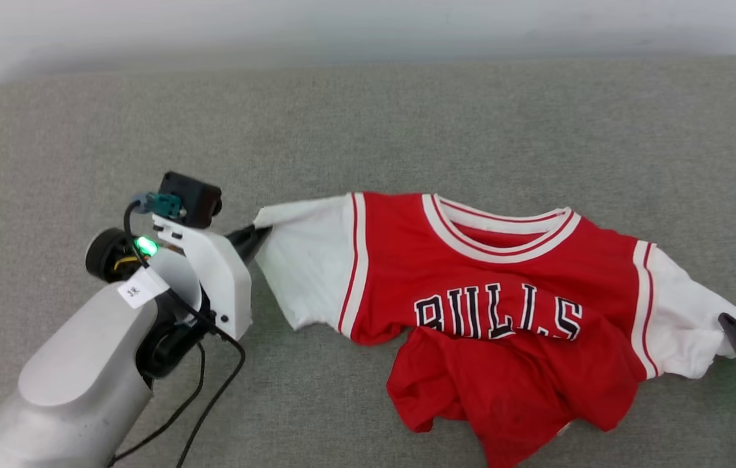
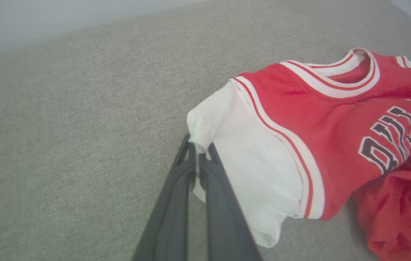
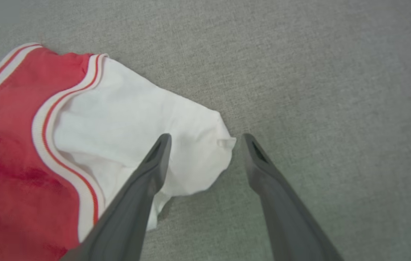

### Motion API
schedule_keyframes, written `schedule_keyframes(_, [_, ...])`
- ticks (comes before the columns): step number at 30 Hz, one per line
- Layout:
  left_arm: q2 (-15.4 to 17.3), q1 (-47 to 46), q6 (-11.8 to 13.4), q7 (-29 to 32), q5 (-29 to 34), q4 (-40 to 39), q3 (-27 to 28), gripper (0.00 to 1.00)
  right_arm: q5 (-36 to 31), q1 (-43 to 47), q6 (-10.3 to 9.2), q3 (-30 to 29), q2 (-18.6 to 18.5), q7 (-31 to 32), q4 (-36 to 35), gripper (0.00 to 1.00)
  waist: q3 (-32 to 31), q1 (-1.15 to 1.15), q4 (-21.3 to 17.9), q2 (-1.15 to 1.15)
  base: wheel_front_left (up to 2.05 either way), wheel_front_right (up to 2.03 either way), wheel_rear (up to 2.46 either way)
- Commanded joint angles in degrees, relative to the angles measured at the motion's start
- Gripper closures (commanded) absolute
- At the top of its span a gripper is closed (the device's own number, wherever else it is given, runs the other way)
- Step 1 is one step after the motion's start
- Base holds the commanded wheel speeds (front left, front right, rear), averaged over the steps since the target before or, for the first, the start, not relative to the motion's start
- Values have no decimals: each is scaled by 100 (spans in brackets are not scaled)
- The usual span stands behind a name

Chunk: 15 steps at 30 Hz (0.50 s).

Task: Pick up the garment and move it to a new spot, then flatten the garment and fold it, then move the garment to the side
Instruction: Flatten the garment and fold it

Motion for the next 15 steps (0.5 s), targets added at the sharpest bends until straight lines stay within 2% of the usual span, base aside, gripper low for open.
schedule_keyframes(1, [47, -109, 53, -31, 50, -168, 22, 100, 17, -201, -2, 38, -65, 192, 150, 0, 139, -1, 84, 0, 0, 0, 0])
schedule_keyframes(5, [128, -152, 139, -50, 112, -567, 46, 100, -63, -508, -2, 194, -215, 644, 527, 0, 306, -1, 173, 0, 0, 0, 0])
schedule_keyframes(10, [180, -72, 199, -72, 139, -828, 55, 100, -55, -462, 3, 410, 8, 1492, 1073, 0, 362, -1, 238, 0, 0, 0, 0])
schedule_keyframes(11, [194, -43, 209, -76, 133, -854, 60, 100, -35, -417, 7, 455, 70, 1662, 1149, 41, 360, -1, 241, 0, 0, 0, 0])
schedule_keyframes(12, [203, -18, 225, -84, 127, -876, 63, 100, -8, -368, 7, 490, 137, 1823, 1209, 74, 357, -1, 244, 0, 0, 0, 0])
schedule_keyframes(13, [215, 6, 240, -82, 118, -889, 65, 100, 3, -322, 7, 516, 197, 1982, 1253, 100, 350, -1, 242, 0, 0, 0, 0])
schedule_keyframes(15, [225, 21, 253, -84, 111, -903, 66, 100, 13, -303, 7, 530, 238, 2077, 1247, 100, 343, -1, 238, 0, 0, 0, 0])
